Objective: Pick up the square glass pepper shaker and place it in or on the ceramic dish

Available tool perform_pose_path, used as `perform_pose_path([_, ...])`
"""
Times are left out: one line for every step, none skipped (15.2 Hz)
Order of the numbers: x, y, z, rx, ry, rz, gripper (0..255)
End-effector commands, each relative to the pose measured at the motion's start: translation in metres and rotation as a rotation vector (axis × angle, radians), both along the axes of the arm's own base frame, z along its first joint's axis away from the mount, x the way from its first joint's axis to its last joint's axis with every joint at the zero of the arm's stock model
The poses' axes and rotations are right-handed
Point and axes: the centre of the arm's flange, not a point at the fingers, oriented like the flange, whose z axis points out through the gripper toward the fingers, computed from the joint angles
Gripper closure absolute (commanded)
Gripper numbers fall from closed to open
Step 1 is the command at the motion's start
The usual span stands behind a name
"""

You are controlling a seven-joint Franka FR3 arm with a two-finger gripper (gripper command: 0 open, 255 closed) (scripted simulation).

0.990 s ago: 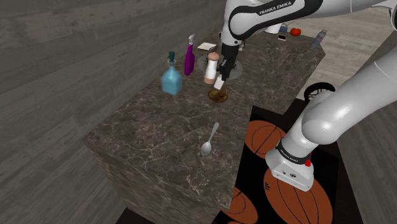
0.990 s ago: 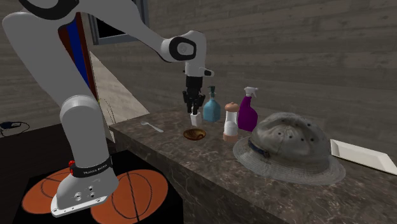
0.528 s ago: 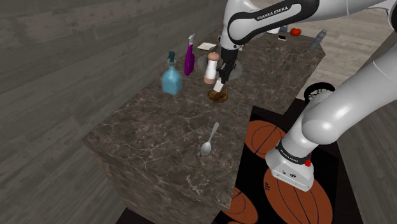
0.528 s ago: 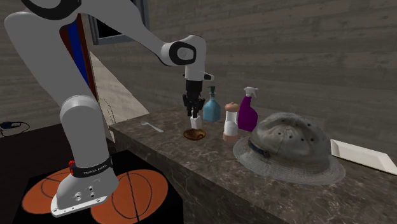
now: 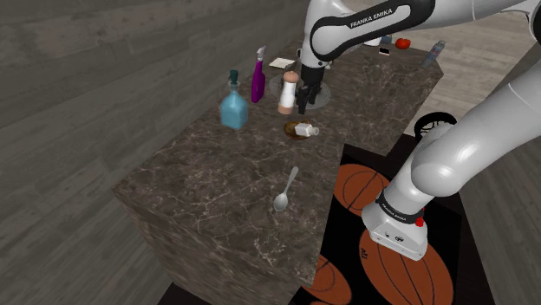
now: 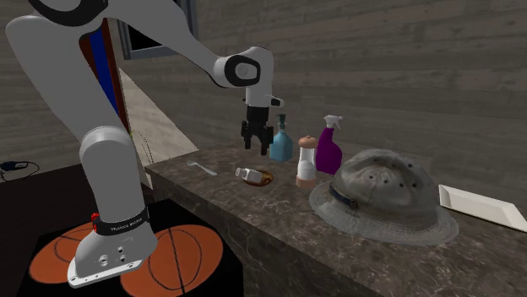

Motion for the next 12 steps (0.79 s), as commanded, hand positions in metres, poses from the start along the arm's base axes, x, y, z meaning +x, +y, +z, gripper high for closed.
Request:
perform_pose_path([0.000,0.000,0.000,0.000,0.000,0.000,0])
perform_pose_path([0.001,0.000,0.013,0.000,0.000,0.000,0])
perform_pose_path([0.002,0.000,0.026,0.000,0.000,0.000,0])
perform_pose_path([0.004,0.000,0.039,0.000,0.000,0.000,0])
perform_pose_path([0.005,0.000,0.050,0.000,0.000,0.000,0])
perform_pose_path([0.005,0.000,0.050,0.000,0.000,0.000,0])
perform_pose_path([0.004,0.000,0.050,0.000,0.000,0.000,0])
perform_pose_path([0.005,0.000,0.050,0.000,0.000,0.000,0])
perform_pose_path([0.005,0.000,0.050,0.000,0.000,0.000,0])
perform_pose_path([0.005,0.000,0.050,0.000,0.000,0.000,0])
perform_pose_path([0.005,0.000,0.050,0.000,0.000,0.000,0])
perform_pose_path([0.005,0.000,0.050,0.000,0.000,0.000,0])
